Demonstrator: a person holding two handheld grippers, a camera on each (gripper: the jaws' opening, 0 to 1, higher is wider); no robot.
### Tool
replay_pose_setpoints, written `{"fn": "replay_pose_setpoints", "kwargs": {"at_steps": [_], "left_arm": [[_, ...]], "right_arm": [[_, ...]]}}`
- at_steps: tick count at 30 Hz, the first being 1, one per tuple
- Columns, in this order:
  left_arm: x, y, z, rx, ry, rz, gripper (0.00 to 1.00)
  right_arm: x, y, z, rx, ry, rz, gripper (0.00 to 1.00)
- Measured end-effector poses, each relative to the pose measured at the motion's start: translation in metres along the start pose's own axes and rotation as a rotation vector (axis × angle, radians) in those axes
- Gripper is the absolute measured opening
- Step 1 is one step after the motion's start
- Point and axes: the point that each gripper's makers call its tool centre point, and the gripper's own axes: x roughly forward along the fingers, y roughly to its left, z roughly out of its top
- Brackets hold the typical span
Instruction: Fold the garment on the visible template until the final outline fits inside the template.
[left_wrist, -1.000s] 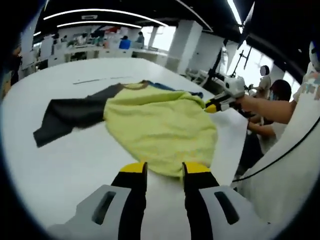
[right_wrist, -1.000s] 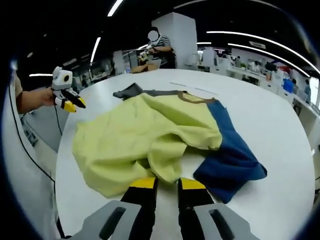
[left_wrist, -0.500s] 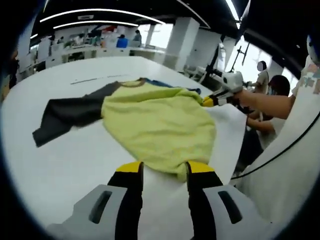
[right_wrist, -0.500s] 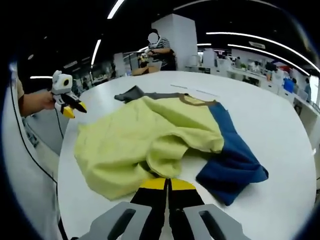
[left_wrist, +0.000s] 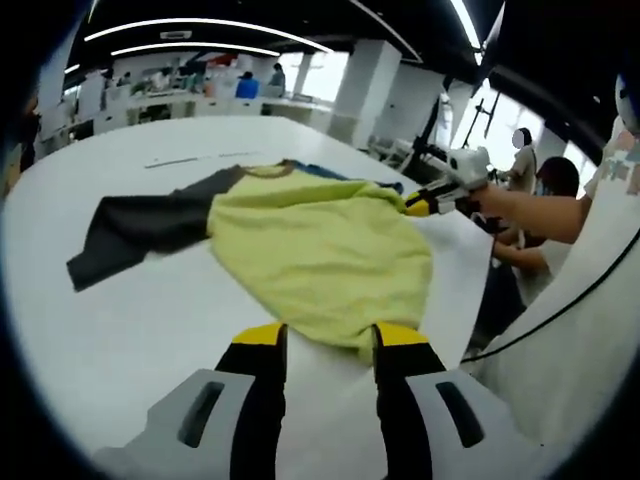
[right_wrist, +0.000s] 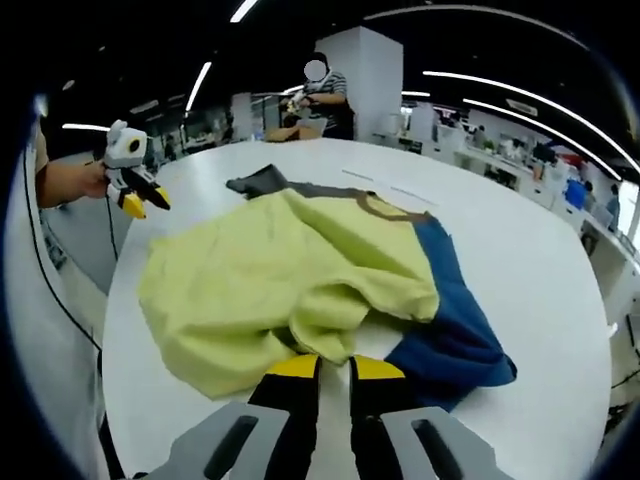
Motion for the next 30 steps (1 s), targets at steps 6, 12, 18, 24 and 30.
{"fn": "replay_pose_setpoints", "kwargs": {"at_steps": [6,12,18,24,30], "left_arm": [[0.000,-0.001,-0.002,0.004,0.004,-0.003,0.31],[-0.001,0.001,-0.002,-0.004,-0.006,-0.002,0.31],[-0.001,0.003,-0.003,-0.014,-0.009,-0.002,0.31],[0.000,0.003,-0.004,-0.017,-0.005,-0.001,0.30],[0.002,0.002,-0.002,-0.015,-0.007,-0.005,0.30]], "right_arm": [[-0.002,0.001,0.012,-0.010,-0.034,0.002,0.00],[0.000,-0.002,0.008,-0.093,0.029,-0.020,0.02],[-0.001,0.001,0.016,-0.154,0.005,-0.010,0.04],[-0.001,0.007,0.026,-0.199,-0.022,0.007,0.00],[0.001,0.005,0.030,-0.203,-0.032,0.009,0.00]]}}
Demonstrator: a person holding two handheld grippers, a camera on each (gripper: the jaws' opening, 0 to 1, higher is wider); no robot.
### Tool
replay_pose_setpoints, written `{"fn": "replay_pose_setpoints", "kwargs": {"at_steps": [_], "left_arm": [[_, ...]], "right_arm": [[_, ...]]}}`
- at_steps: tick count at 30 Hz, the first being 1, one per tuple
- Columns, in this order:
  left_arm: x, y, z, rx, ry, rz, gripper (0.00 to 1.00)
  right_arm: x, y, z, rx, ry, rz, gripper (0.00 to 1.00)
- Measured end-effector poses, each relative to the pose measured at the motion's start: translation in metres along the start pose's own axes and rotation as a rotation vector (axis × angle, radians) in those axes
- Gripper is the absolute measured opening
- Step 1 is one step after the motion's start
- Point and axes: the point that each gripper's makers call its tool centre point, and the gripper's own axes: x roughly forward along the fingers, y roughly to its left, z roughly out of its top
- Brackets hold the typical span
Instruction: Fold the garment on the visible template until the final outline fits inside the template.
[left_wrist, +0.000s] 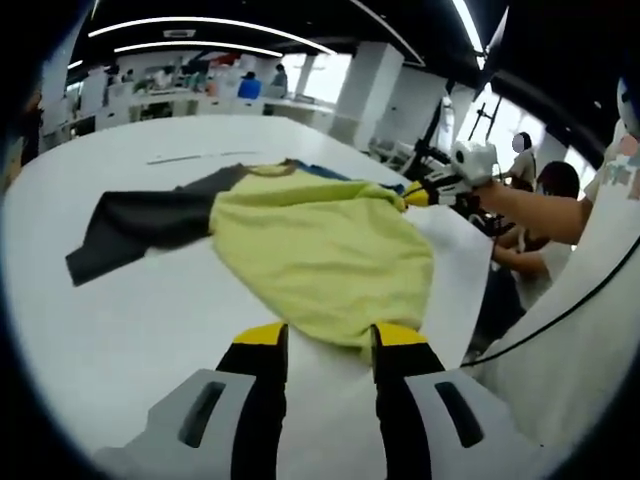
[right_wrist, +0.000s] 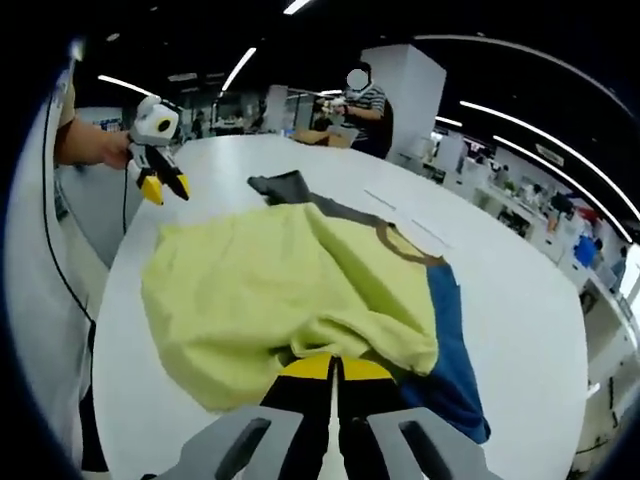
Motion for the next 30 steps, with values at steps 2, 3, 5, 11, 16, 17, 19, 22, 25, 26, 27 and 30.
{"fn": "replay_pose_setpoints", "kwargs": {"at_steps": [2,3,5,11,16,17,19,22,25,26,27,30], "left_arm": [[0.000,0.000,0.000,-0.001,-0.001,0.002,0.30],[0.000,0.000,0.000,-0.001,-0.001,0.002,0.30],[0.001,0.000,0.000,-0.002,0.000,0.002,0.30],[0.000,-0.001,-0.001,-0.004,-0.004,0.005,0.30],[-0.001,-0.001,-0.001,-0.007,-0.007,0.009,0.30],[-0.001,-0.001,-0.001,-0.009,-0.008,0.010,0.30],[-0.002,-0.002,-0.001,-0.009,-0.009,0.010,0.30],[-0.003,-0.002,-0.002,-0.009,-0.011,0.012,0.30],[-0.004,-0.002,-0.002,-0.009,-0.012,0.014,0.30],[-0.004,-0.003,-0.002,-0.010,-0.011,0.013,0.30],[-0.004,-0.003,-0.002,-0.010,-0.011,0.014,0.30],[-0.005,-0.004,-0.002,-0.011,-0.012,0.014,0.30]], "right_arm": [[0.000,0.000,0.003,-0.003,-0.006,0.000,0.00],[-0.001,0.001,0.005,-0.001,-0.011,0.002,0.00],[-0.003,0.001,0.010,0.002,-0.024,0.003,0.00],[-0.006,0.007,0.040,-0.005,-0.084,0.025,0.00],[-0.001,0.013,0.074,-0.016,-0.145,0.053,0.00],[0.001,0.014,0.079,-0.017,-0.151,0.058,0.00],[0.008,0.016,0.085,-0.028,-0.153,0.068,0.00],[0.020,0.019,0.091,-0.033,-0.149,0.089,0.00],[0.038,0.028,0.097,-0.021,-0.149,0.123,0.00],[0.043,0.030,0.098,-0.004,-0.148,0.136,0.00],[0.050,0.032,0.099,0.001,-0.143,0.143,0.00],[0.067,0.034,0.093,0.006,-0.104,0.155,0.00]]}}
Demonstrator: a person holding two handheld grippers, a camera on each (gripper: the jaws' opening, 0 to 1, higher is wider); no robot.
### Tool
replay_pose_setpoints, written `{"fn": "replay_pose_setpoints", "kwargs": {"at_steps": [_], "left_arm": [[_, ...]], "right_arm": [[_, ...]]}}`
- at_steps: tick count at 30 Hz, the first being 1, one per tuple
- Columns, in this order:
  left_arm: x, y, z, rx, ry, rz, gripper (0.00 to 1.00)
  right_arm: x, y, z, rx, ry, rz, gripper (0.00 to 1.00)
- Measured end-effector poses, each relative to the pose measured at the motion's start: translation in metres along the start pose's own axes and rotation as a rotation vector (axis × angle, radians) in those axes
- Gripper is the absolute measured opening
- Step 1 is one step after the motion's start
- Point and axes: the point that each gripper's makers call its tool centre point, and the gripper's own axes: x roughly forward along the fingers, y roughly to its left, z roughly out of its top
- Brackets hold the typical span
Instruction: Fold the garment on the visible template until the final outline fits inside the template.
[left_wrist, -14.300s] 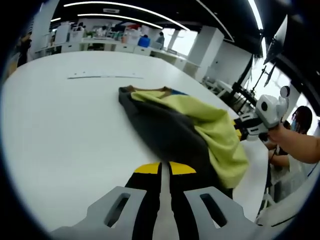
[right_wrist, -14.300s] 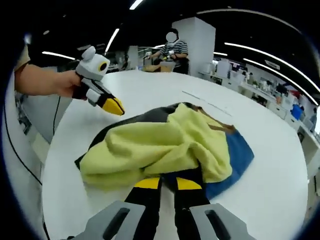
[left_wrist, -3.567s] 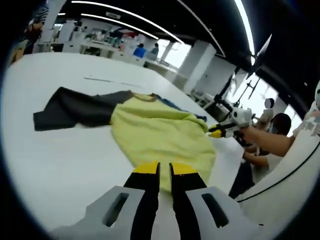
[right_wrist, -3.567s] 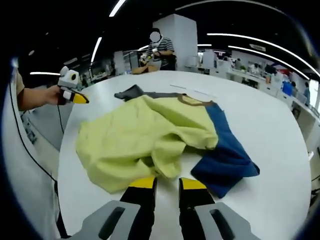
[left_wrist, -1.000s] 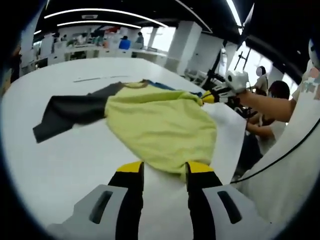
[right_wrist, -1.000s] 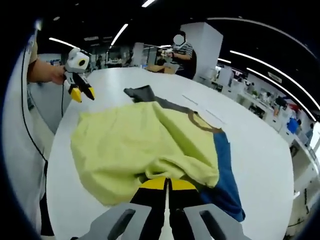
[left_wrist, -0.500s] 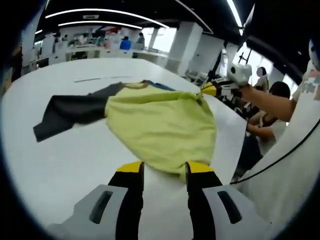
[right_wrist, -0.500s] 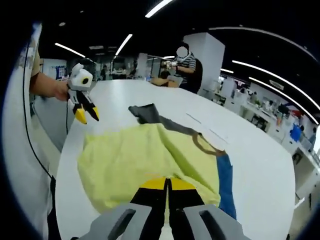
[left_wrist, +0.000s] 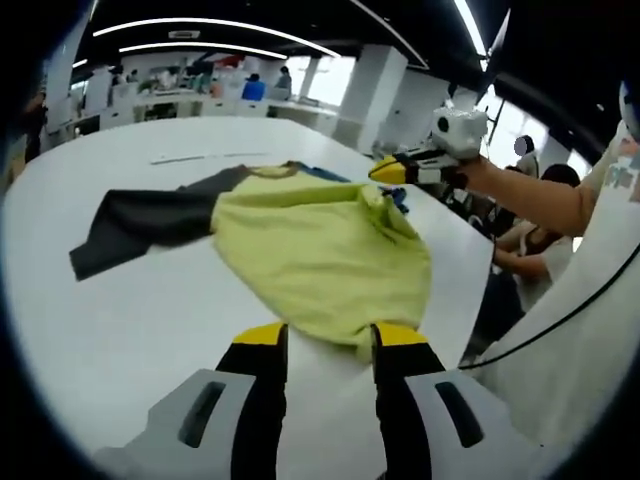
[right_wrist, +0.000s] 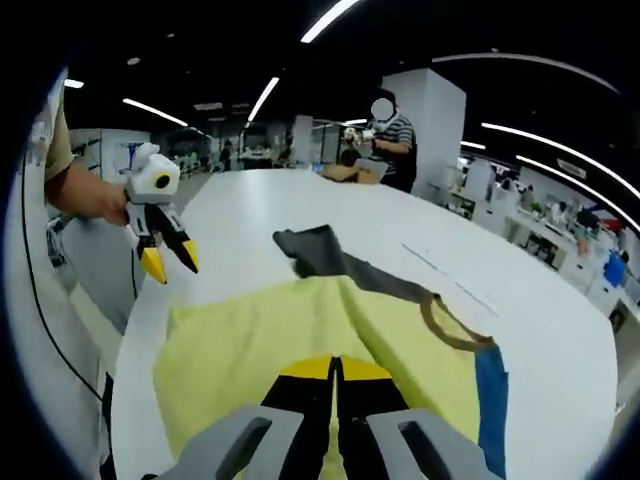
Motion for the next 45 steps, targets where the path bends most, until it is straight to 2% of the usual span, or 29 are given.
{"fn": "replay_pose_setpoints", "kwargs": {"at_steps": [3,7,12,16,22,27,31,35,45], "left_arm": [[-0.001,0.000,0.001,0.002,-0.001,0.002,0.31],[-0.003,0.001,0.004,0.002,-0.010,0.003,0.30],[-0.001,0.001,0.003,0.006,-0.005,0.000,0.31],[0.001,0.002,0.003,0.008,0.000,-0.001,0.31],[0.004,0.001,0.004,0.012,0.005,-0.006,0.31],[0.006,0.000,0.003,0.011,0.010,-0.008,0.31],[0.006,0.000,0.001,0.011,0.017,-0.005,0.31],[0.005,0.001,-0.002,0.008,0.024,0.002,0.31],[0.005,0.000,-0.008,-0.006,0.036,0.010,0.31]], "right_arm": [[0.000,-0.002,0.002,0.001,0.004,-0.005,0.00],[-0.019,-0.004,0.010,0.011,-0.029,-0.012,0.00],[-0.046,-0.017,0.003,0.048,-0.042,-0.053,0.00],[-0.065,-0.025,-0.008,0.092,-0.053,-0.093,0.00],[-0.080,-0.032,-0.045,0.174,-0.028,-0.129,0.00],[-0.084,-0.031,-0.076,0.232,0.008,-0.135,0.02],[-0.082,-0.030,-0.091,0.245,0.036,-0.139,0.04],[-0.079,-0.031,-0.097,0.241,0.050,-0.138,0.06],[-0.070,-0.040,-0.099,0.219,0.055,-0.123,0.09]]}}
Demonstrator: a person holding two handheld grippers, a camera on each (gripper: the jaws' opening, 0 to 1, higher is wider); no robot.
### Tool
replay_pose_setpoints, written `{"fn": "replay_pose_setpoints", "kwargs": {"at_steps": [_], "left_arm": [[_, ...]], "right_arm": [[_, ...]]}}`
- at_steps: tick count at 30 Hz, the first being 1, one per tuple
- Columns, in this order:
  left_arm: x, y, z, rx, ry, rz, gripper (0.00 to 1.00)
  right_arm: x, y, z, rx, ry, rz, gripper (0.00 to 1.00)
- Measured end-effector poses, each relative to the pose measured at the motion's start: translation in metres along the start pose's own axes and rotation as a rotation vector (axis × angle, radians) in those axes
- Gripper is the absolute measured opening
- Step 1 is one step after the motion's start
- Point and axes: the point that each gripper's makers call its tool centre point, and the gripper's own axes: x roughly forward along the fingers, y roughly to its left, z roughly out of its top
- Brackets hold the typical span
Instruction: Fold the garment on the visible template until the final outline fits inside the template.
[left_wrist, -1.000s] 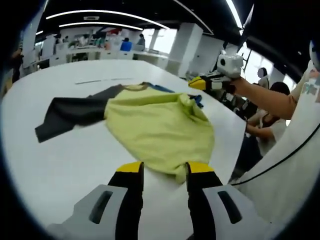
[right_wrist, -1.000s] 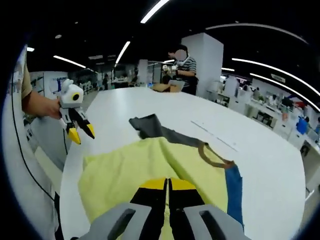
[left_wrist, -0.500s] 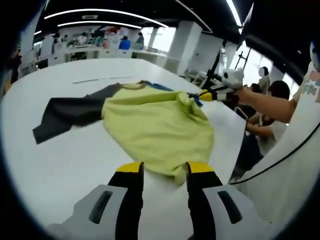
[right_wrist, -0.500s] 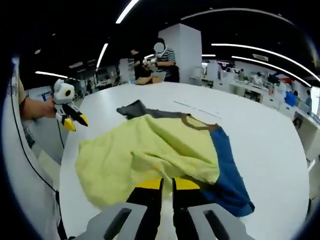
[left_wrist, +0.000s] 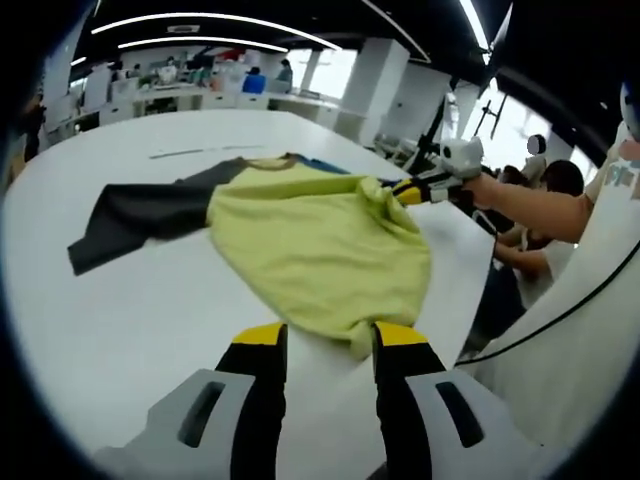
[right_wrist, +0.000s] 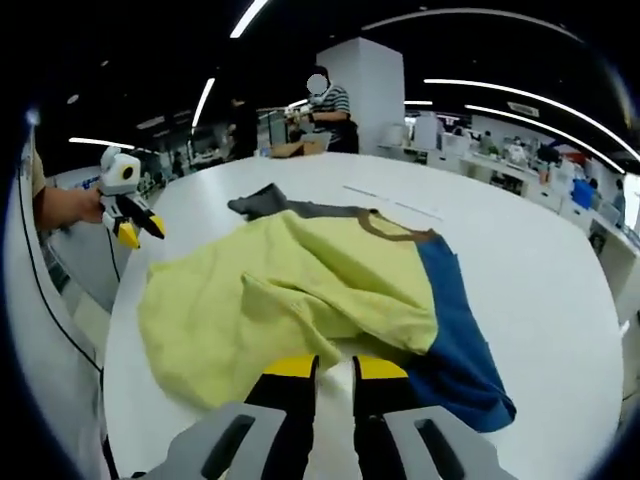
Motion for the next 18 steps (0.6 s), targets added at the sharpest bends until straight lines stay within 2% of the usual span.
{"fn": "replay_pose_setpoints", "kwargs": {"at_steps": [5,12,18], "left_arm": [[-0.001,0.001,-0.002,-0.003,0.005,0.007,0.31],[0.002,0.001,-0.011,-0.021,0.030,0.004,0.30],[0.008,0.000,-0.020,-0.027,0.057,0.001,0.28]], "right_arm": [[0.004,0.002,0.000,-0.018,0.003,0.028,0.09],[0.008,0.006,0.002,-0.038,-0.002,0.056,0.00],[0.007,0.007,0.002,-0.048,-0.004,0.063,0.00]]}}
